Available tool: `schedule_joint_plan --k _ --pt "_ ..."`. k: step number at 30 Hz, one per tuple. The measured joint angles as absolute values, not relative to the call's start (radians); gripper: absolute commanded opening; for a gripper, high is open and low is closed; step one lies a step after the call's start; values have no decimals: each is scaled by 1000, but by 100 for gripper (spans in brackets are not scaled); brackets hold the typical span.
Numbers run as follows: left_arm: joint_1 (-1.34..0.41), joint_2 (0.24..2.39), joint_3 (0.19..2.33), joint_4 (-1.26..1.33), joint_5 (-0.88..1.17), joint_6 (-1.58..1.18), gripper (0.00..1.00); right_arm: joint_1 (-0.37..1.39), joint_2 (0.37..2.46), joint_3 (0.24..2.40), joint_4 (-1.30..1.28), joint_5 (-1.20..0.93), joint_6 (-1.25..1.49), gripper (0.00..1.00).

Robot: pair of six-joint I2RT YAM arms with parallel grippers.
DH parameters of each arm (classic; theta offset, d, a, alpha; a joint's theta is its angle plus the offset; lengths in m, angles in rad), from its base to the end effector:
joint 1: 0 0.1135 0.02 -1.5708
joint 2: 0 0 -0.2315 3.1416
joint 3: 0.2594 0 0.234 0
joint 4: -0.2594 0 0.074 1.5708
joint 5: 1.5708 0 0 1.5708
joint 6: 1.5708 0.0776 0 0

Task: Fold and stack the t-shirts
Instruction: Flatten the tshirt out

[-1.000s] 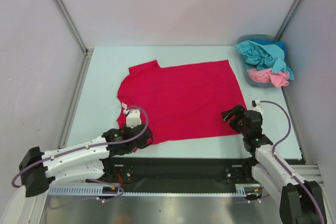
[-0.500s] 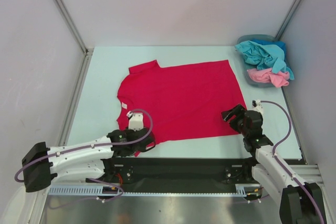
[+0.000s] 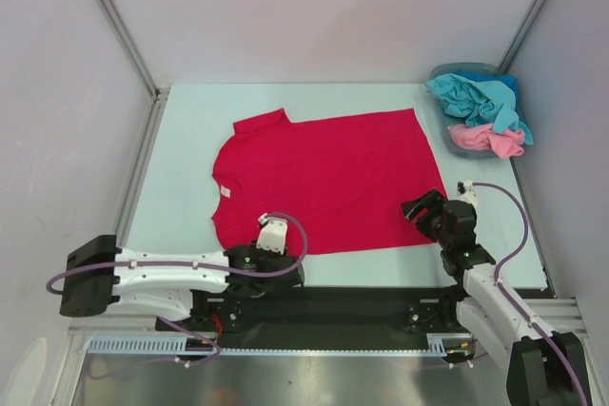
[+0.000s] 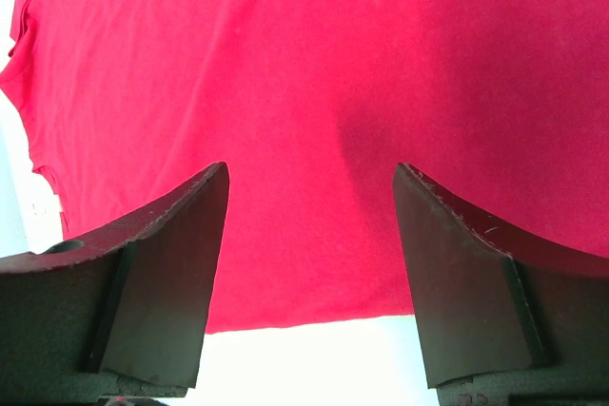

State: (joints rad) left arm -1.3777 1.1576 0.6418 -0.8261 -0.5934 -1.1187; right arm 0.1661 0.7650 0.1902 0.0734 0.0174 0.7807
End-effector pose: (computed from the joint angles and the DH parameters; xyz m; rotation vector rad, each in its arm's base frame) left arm 0.0780 -0.1730 0.1314 0.2366 2.4997 -0.0304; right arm 0.2057 0.0331 0.1284 0.6519 2.0181 0.5562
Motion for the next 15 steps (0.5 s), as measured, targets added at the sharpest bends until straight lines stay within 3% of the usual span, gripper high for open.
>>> schedule_joint_plan --k 15 --pt "-1451 1427 703 -837 -643 -1147 46 166 733 190 64 17 781 74"
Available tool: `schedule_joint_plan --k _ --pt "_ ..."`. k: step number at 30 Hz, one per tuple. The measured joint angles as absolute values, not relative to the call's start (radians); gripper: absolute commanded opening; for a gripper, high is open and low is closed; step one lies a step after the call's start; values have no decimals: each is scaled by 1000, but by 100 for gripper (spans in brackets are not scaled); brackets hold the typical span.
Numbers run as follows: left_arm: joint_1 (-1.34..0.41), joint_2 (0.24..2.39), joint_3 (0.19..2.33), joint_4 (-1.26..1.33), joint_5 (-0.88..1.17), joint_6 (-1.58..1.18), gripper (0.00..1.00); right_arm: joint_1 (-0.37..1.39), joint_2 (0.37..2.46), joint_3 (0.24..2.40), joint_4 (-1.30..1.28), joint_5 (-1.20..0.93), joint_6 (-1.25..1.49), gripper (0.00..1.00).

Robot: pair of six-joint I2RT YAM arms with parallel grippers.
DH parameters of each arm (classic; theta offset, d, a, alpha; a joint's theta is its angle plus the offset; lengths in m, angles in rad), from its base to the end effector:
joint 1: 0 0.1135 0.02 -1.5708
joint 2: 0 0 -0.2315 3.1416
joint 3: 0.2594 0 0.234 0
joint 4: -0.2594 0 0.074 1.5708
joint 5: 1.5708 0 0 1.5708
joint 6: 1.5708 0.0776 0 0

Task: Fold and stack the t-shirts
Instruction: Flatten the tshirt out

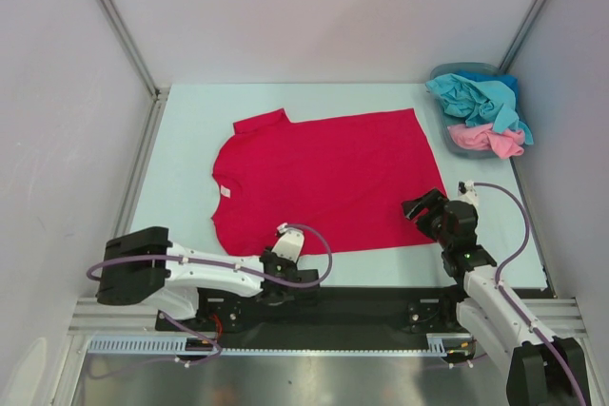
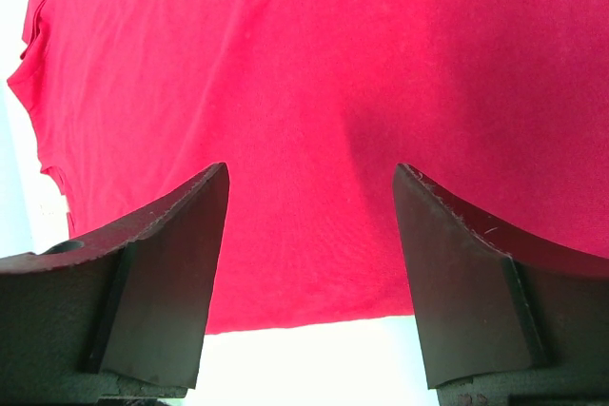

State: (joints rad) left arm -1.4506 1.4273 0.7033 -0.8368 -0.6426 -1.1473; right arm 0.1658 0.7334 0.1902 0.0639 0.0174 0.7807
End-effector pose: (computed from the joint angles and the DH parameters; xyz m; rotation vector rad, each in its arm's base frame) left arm 0.0698 -0.1905 0.1017 0.3753 2.4836 0.2124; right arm 0.2045 0.0329 0.1330 0.6457 1.9970 0.5647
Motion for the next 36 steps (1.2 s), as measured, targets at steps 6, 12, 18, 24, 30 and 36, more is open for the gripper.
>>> schedule_joint_plan --k 6,12,18,24,30,36 --pt "-1451 1456 704 -841 -673 -1148 47 166 726 190 64 17 781 74" --pt "-1438 1465 704 -833 -701 -1143 47 166 715 190 63 17 781 74" --pt "-1375 1373 682 -722 -685 -1087 47 166 702 190 56 17 780 74" --pt "-1219 1126 569 -606 -640 -992 47 163 701 190 49 17 780 74" --pt "-1169 1148 566 -572 -614 -941 47 163 702 190 49 17 780 74" --pt "-1148 1165 550 -514 -563 -930 47 162 700 190 44 17 777 74"
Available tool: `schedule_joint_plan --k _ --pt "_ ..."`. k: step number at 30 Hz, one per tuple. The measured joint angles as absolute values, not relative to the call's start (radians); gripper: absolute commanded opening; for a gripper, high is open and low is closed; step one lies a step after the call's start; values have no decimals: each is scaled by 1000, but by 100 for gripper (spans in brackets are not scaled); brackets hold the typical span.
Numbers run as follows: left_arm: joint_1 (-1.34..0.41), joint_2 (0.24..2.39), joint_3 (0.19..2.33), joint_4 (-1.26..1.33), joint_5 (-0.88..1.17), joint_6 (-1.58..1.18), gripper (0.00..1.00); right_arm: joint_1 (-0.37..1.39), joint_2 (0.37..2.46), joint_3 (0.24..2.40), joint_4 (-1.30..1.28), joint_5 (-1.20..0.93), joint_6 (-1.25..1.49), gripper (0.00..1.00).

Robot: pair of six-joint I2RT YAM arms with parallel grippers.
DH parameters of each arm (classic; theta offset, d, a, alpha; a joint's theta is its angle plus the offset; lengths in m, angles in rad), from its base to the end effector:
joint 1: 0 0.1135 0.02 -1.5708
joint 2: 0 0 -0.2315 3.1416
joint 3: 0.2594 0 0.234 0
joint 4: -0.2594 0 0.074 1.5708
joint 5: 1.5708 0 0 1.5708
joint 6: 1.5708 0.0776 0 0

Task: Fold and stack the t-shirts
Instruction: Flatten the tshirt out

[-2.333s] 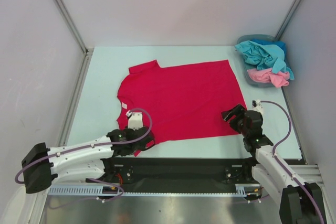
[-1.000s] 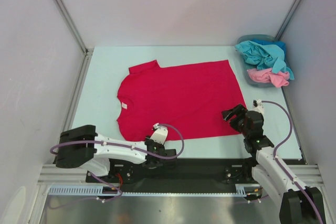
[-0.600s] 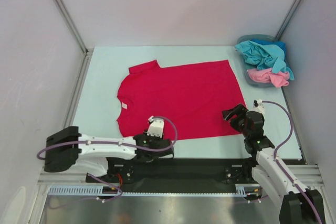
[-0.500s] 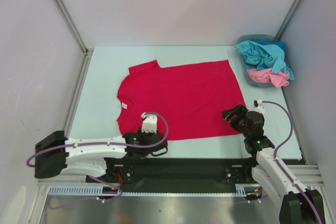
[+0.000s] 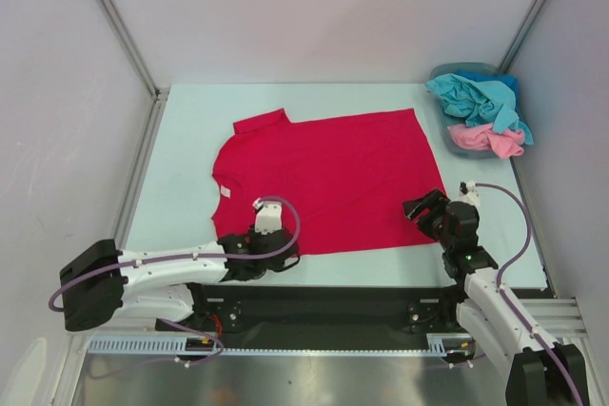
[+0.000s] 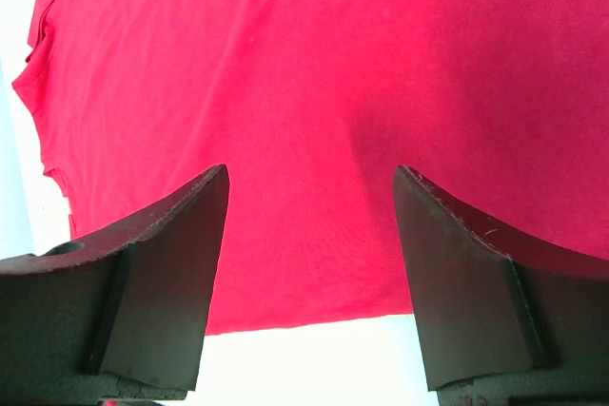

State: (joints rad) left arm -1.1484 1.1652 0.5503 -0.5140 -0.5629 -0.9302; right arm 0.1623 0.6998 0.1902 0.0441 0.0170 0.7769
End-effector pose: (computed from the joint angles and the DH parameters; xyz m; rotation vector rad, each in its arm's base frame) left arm 0.1229 -0.1725 0.1186 0.1081 2.4420 -0.1149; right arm 0.2026 0.0318 0.1366 0.6409 1.9834 0.5660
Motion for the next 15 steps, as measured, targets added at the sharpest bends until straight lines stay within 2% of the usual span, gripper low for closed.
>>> schedule_joint_plan --k 9,12,15 --pt "-1083 1167 535 -490 -518 -897 47 155 696 190 34 17 773 74" --pt "-1073 1197 537 -487 -515 -887 42 155 694 190 33 17 773 74" --pt "-1071 1252 549 -488 -511 -877 34 155 685 190 29 17 773 74"
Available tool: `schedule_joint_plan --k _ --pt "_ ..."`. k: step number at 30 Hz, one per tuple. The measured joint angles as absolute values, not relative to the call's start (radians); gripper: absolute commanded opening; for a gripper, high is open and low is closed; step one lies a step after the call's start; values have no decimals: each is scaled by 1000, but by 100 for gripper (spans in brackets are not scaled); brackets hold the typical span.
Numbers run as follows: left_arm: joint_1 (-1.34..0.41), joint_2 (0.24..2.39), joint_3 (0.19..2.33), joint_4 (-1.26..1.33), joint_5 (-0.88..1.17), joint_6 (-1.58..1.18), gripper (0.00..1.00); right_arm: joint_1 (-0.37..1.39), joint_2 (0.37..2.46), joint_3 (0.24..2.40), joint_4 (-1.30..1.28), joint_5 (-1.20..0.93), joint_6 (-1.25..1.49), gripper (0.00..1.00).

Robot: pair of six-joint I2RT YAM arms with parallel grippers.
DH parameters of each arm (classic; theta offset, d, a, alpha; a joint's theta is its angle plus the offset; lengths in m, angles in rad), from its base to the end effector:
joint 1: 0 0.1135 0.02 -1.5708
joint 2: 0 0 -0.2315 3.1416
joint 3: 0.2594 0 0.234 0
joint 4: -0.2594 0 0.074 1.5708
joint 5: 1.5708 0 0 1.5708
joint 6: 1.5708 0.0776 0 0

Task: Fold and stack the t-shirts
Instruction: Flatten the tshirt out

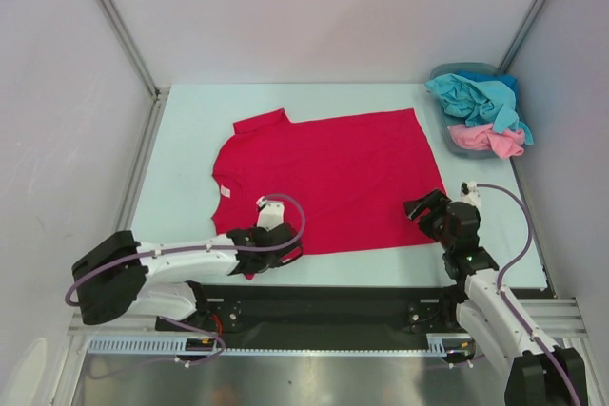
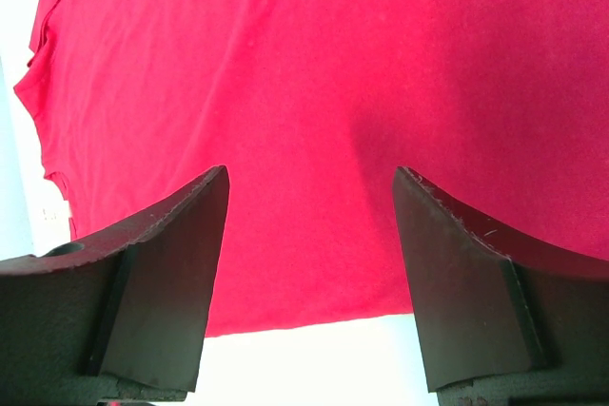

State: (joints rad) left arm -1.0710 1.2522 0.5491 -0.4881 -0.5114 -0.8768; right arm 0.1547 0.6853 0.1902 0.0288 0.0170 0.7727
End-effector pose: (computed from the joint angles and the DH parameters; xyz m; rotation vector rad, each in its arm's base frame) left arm 0.1346 -0.1673 0.1013 0.1180 2.5124 -0.0300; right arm 0.2015 0.0301 0.1372 0.6442 1.9819 0.5585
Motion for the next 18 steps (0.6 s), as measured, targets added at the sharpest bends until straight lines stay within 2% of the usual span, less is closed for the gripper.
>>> schedule_joint_plan --k 3,4,6,18 --pt "-1070 1287 571 -487 -511 -864 20 155 676 190 24 17 773 74" --pt "-1070 1296 579 -487 -511 -860 10 154 674 190 23 17 772 74" --pt "-1070 1302 582 -487 -511 -854 2 153 673 190 20 17 772 74" --pt "-1070 1264 657 -572 -522 -852 0 153 706 190 29 17 773 74"
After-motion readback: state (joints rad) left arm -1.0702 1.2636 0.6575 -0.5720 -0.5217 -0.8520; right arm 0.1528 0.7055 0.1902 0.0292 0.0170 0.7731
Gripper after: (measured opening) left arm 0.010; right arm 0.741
